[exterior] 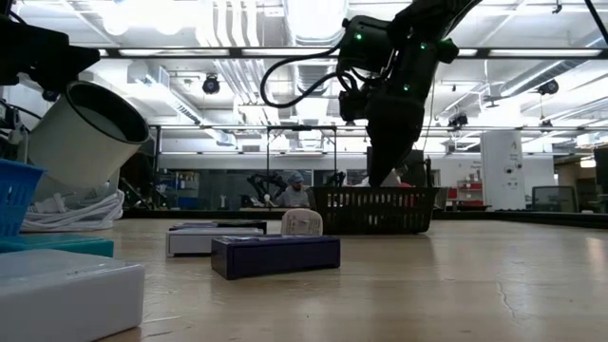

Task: Pick & Place Office items
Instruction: Put the white charger adapter into the black bin, then put the pink white charger adapter into the black bin

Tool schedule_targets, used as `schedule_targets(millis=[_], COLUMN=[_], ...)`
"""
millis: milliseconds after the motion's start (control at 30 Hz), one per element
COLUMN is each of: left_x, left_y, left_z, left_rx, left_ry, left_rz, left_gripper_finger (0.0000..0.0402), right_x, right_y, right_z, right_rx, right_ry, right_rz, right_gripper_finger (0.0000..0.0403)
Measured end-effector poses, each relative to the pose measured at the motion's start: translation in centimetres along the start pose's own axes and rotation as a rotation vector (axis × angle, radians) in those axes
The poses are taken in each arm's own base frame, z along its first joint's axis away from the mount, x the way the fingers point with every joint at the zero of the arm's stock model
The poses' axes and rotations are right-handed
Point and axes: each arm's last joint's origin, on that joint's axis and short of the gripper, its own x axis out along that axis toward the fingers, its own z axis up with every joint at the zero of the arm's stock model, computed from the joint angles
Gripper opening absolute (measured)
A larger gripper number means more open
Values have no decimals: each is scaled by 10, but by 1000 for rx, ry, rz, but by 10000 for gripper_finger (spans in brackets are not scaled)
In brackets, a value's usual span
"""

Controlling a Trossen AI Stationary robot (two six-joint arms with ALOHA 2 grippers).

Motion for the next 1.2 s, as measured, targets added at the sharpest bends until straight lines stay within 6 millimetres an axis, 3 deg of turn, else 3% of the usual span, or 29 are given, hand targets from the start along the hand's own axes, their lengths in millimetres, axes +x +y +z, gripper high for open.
schedule_targets(millis=[367, 733, 1033, 1200], left_x=[0, 0, 0, 0], left_y=[0, 0, 0, 0], left_z=[0, 0, 0, 0], left_rx=[0, -1, 0, 0], left_ry=[0, 0, 0, 0], left_rz=[0, 0, 0, 0], left_gripper_finger=[225, 225, 225, 225], right_x=[0, -2, -33, -50], right_y=[0, 0, 2, 10], right_z=[0, 1, 16, 32], right_rx=[0, 0, 8, 82], right_ry=[-4, 3, 82, 28], right_rz=[-1, -1, -6, 118], right_gripper_finger=[263, 264, 260, 253])
